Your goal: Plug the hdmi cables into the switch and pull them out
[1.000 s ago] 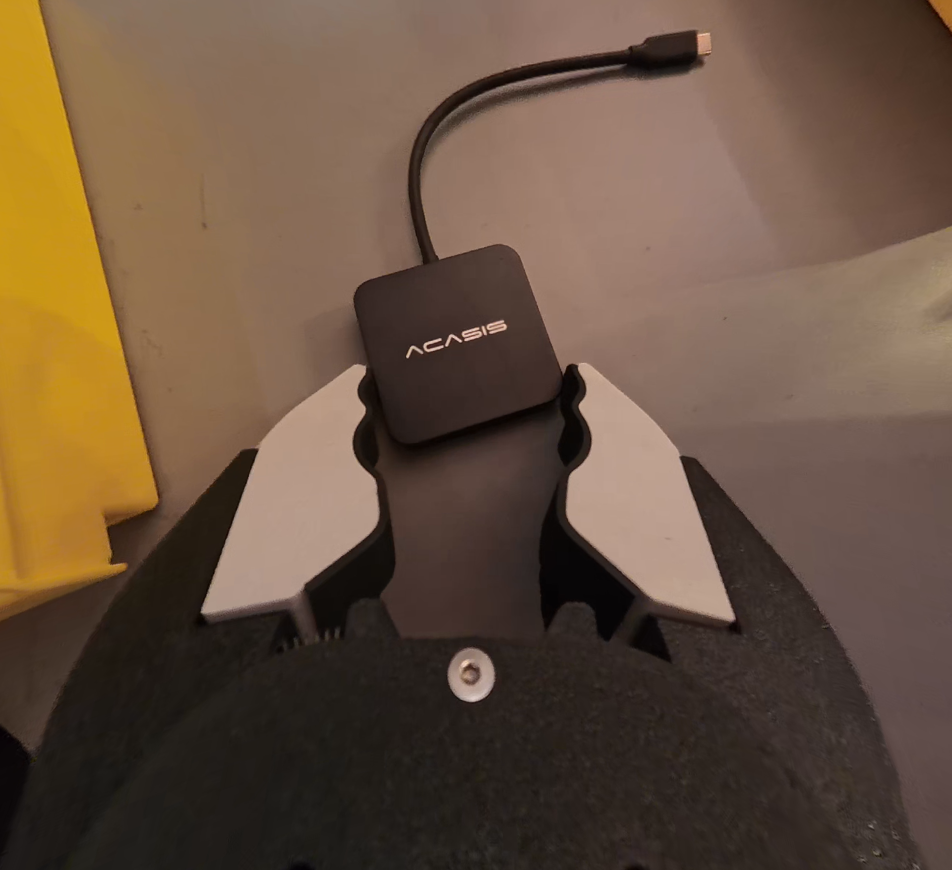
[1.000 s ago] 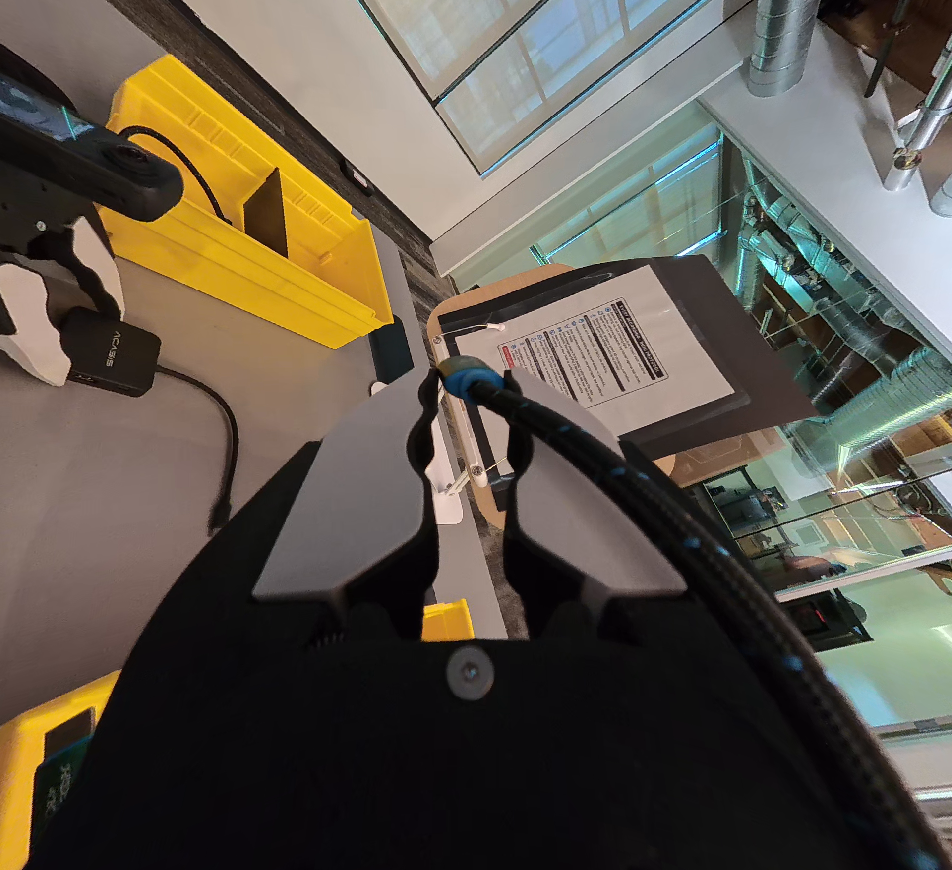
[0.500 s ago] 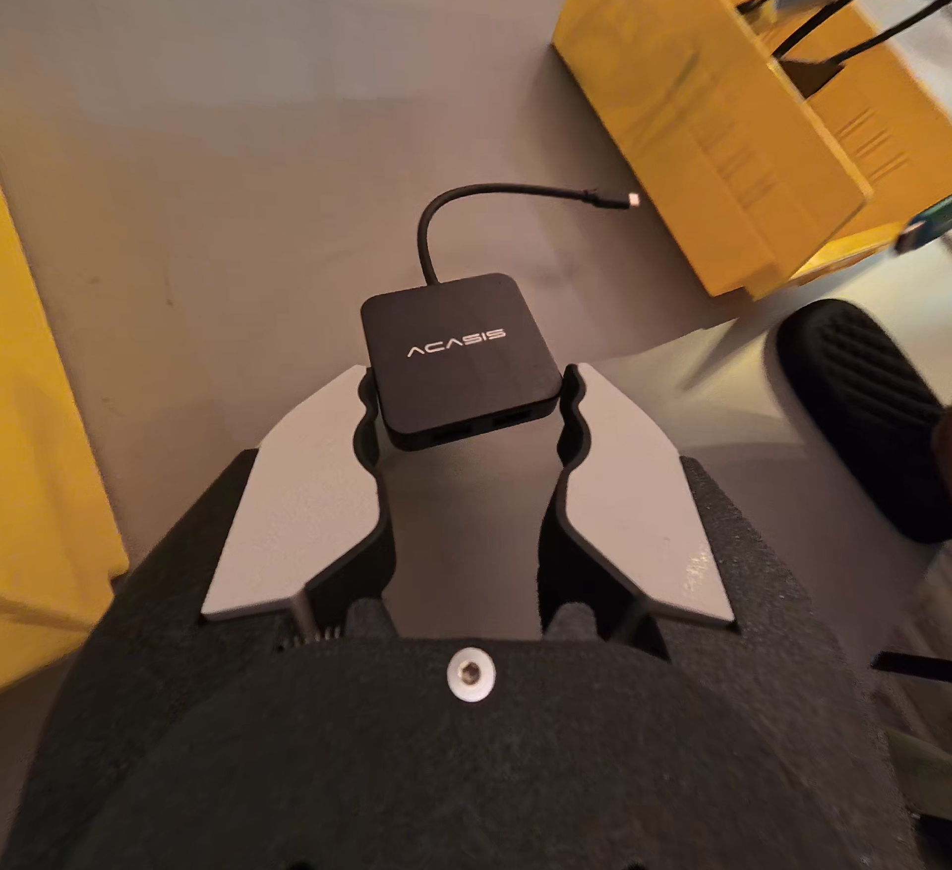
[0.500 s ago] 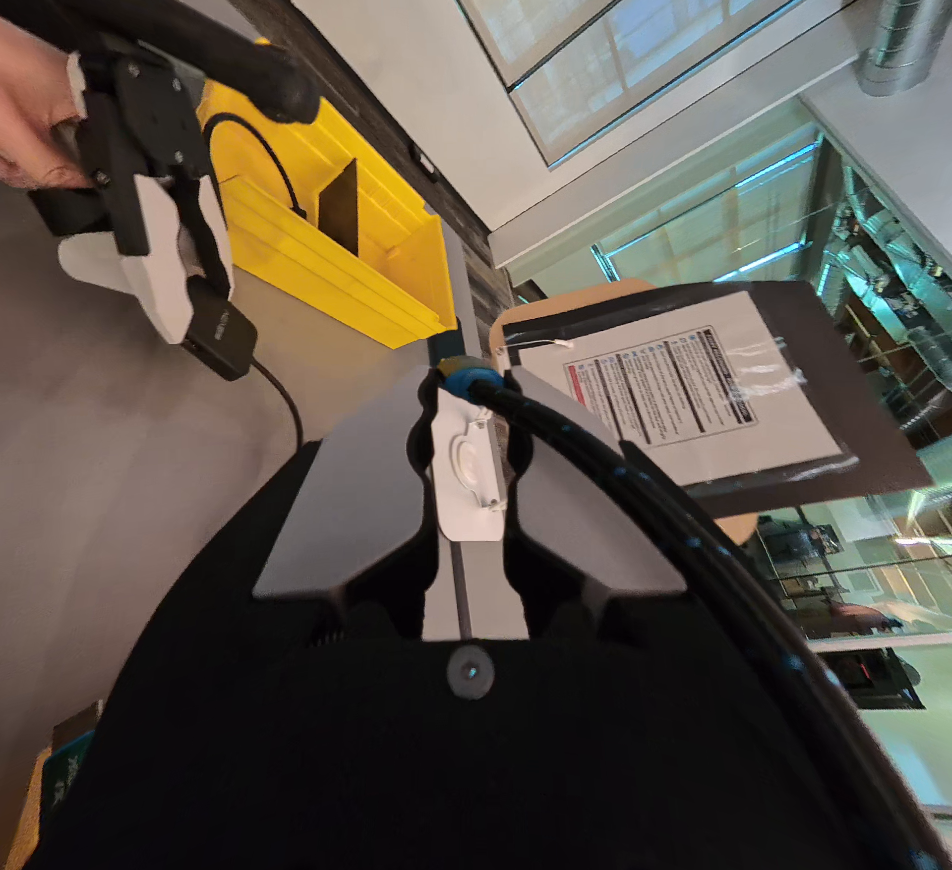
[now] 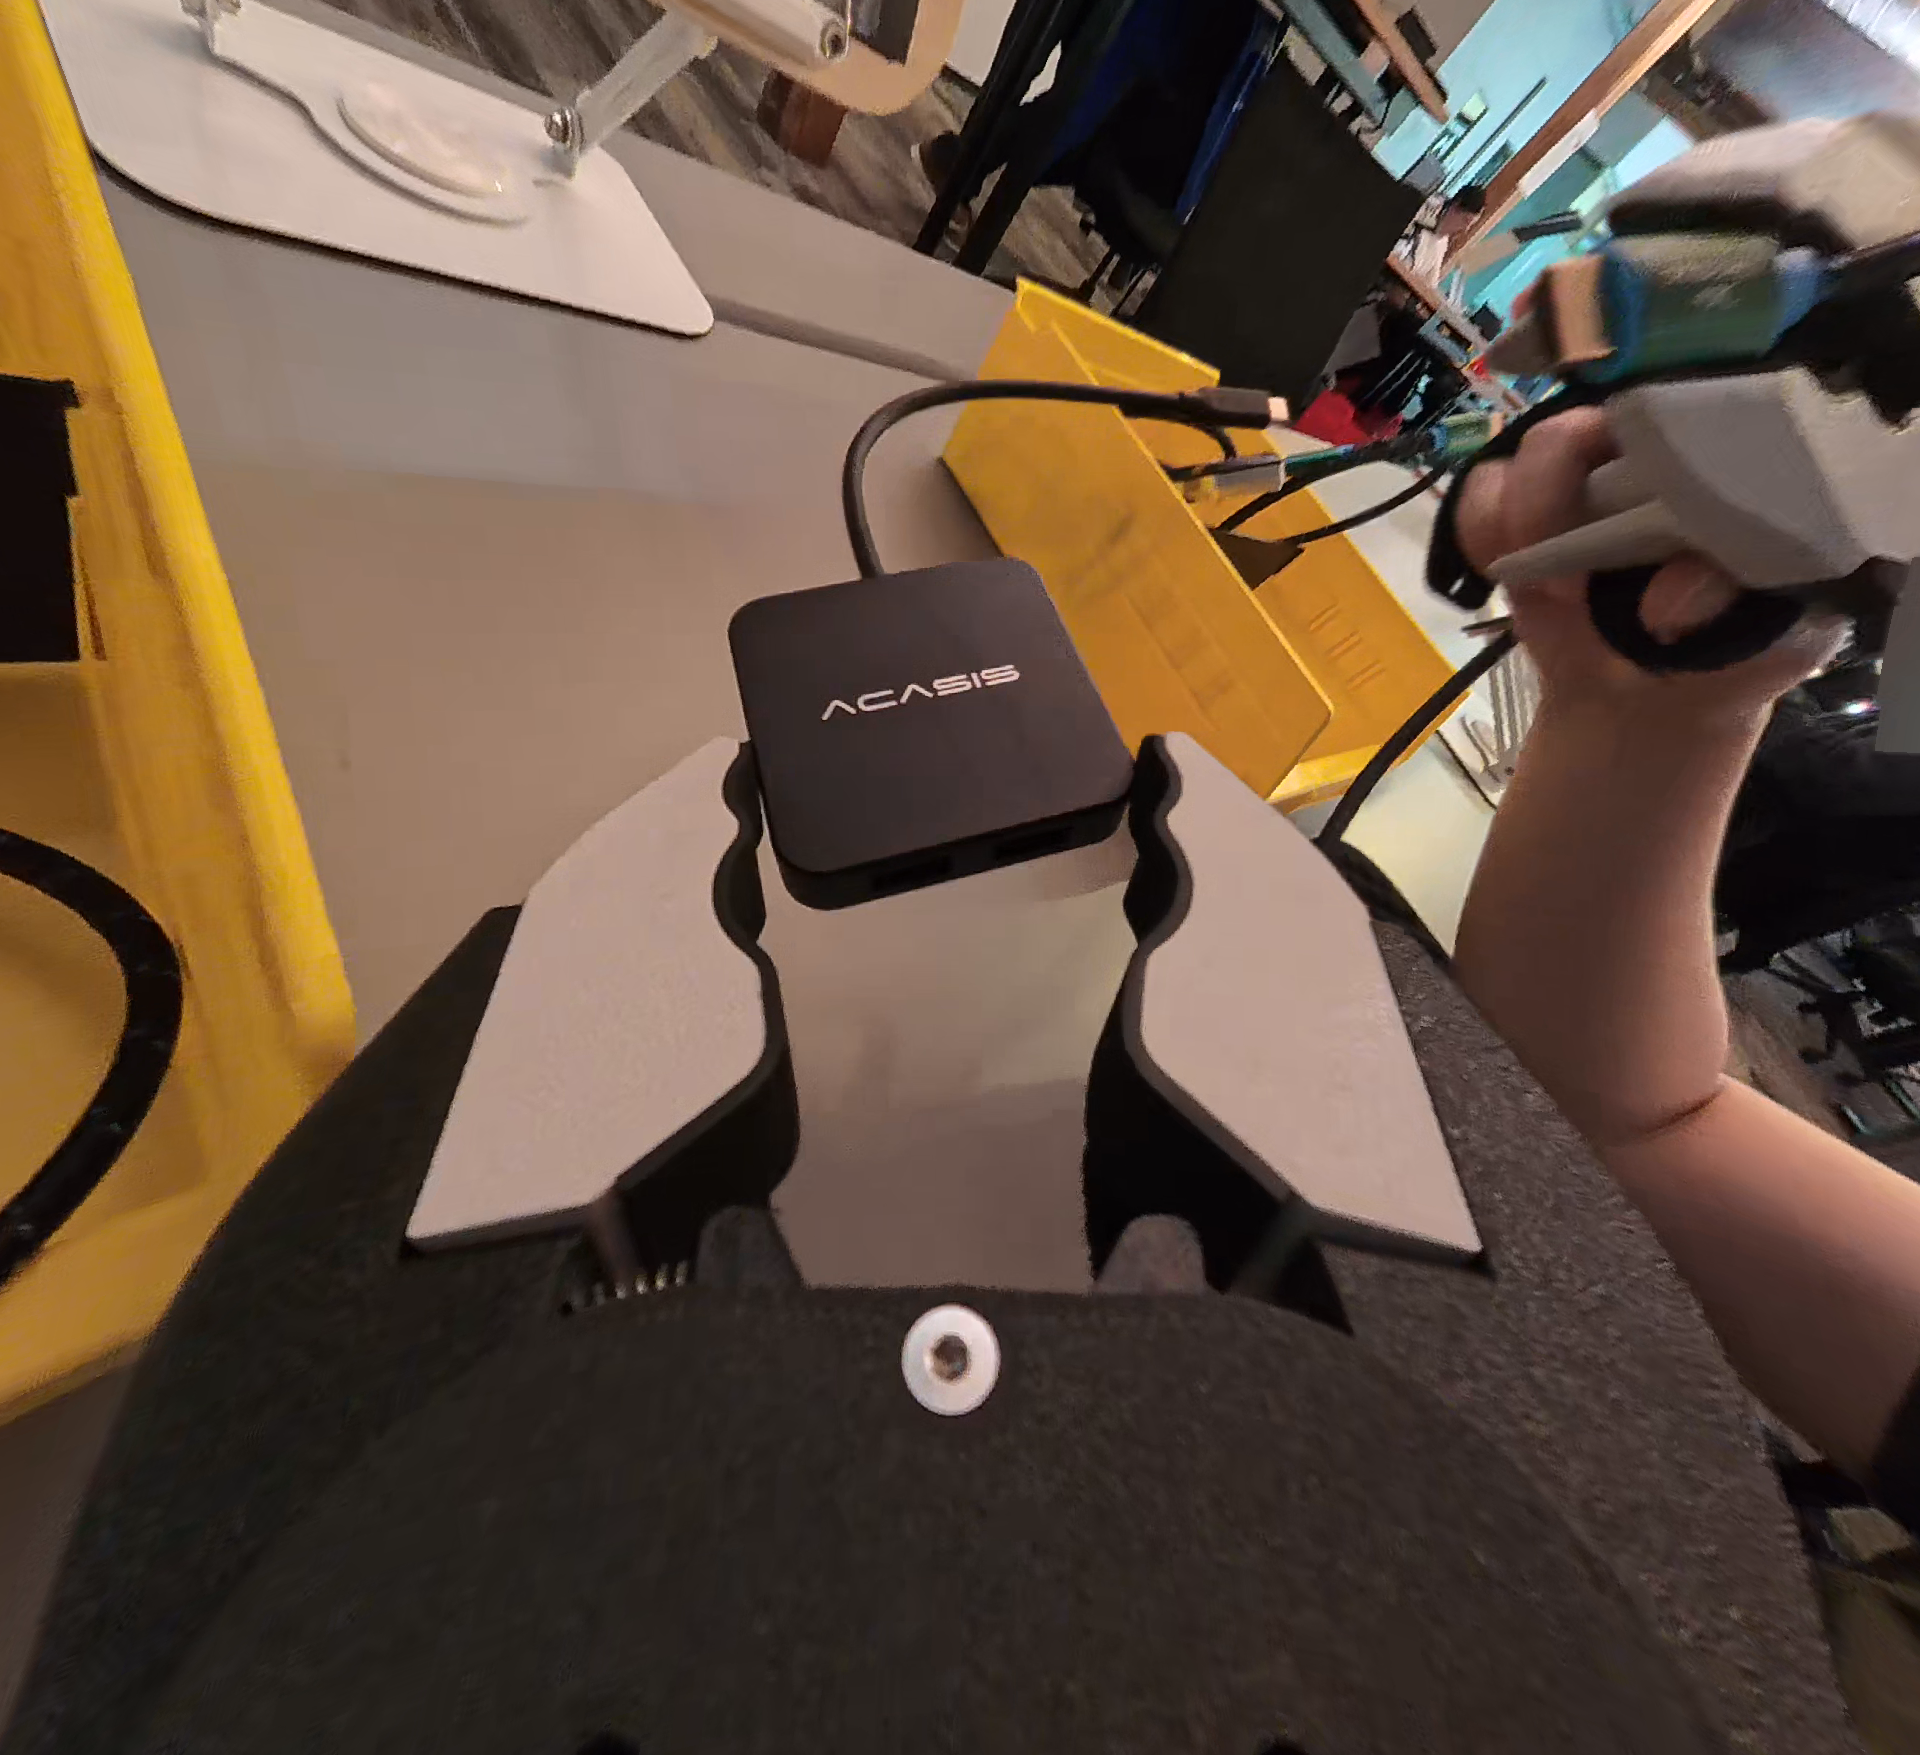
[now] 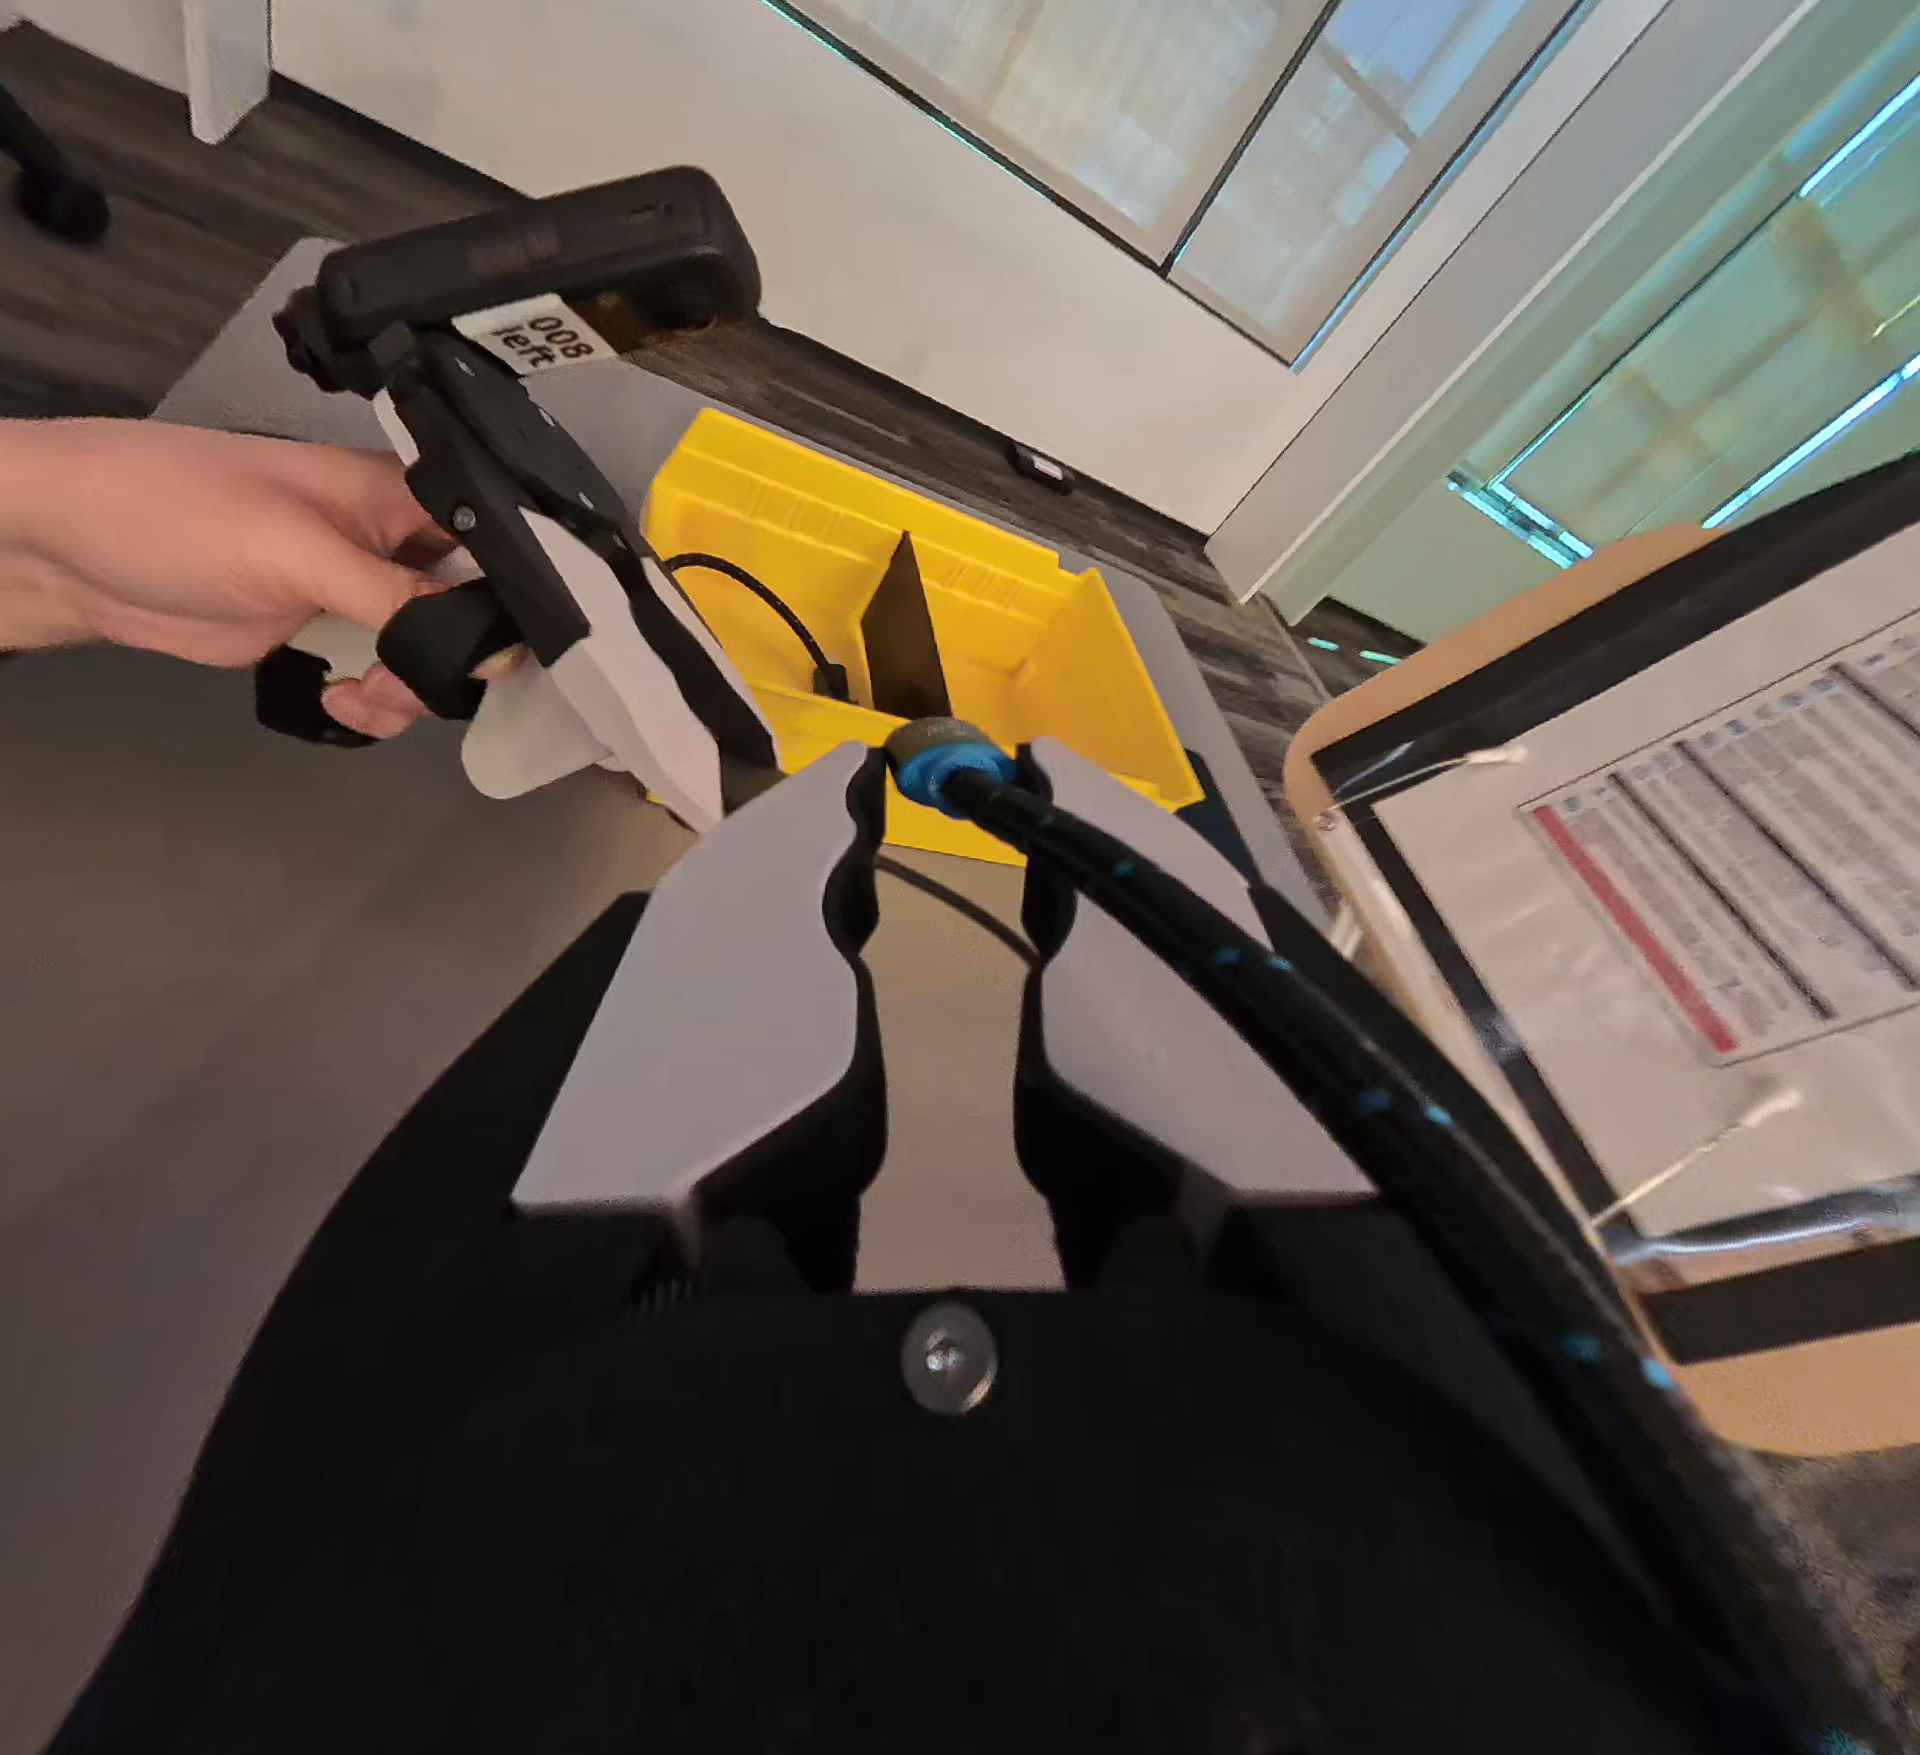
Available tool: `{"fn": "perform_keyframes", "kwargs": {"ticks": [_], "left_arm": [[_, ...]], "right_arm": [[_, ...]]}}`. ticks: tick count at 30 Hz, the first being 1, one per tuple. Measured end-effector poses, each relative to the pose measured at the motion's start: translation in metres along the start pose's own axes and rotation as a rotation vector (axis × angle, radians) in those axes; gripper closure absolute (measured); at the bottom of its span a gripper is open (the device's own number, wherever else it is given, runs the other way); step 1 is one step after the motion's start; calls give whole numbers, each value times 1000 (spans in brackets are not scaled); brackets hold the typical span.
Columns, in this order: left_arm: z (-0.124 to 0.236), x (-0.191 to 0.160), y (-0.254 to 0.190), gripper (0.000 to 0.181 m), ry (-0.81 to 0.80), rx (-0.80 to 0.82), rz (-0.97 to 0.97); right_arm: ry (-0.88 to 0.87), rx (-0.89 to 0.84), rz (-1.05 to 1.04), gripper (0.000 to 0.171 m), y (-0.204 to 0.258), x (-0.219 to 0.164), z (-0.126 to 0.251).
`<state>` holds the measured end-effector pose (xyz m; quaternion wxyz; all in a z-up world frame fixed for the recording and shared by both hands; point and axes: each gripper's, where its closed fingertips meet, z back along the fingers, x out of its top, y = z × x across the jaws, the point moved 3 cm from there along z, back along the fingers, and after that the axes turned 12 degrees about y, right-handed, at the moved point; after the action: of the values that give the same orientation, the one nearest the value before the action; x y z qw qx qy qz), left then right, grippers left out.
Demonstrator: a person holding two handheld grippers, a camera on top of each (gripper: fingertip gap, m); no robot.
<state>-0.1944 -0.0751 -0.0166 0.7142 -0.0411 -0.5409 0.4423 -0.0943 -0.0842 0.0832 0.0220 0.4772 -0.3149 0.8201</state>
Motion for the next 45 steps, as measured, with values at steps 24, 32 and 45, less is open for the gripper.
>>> {"fn": "perform_keyframes", "kwargs": {"ticks": [24,32,45], "left_arm": [[27,24,3,113,-197,-49,1],[24,24,1,113,-213,-55,-6],[28,32,-9,113,-318,42,-152]], "right_arm": [[-121,135,-400,148,32,-17,-60],[-129,148,-387,148,34,-16,-60],[-141,136,-426,148,30,-11,-56]]}}
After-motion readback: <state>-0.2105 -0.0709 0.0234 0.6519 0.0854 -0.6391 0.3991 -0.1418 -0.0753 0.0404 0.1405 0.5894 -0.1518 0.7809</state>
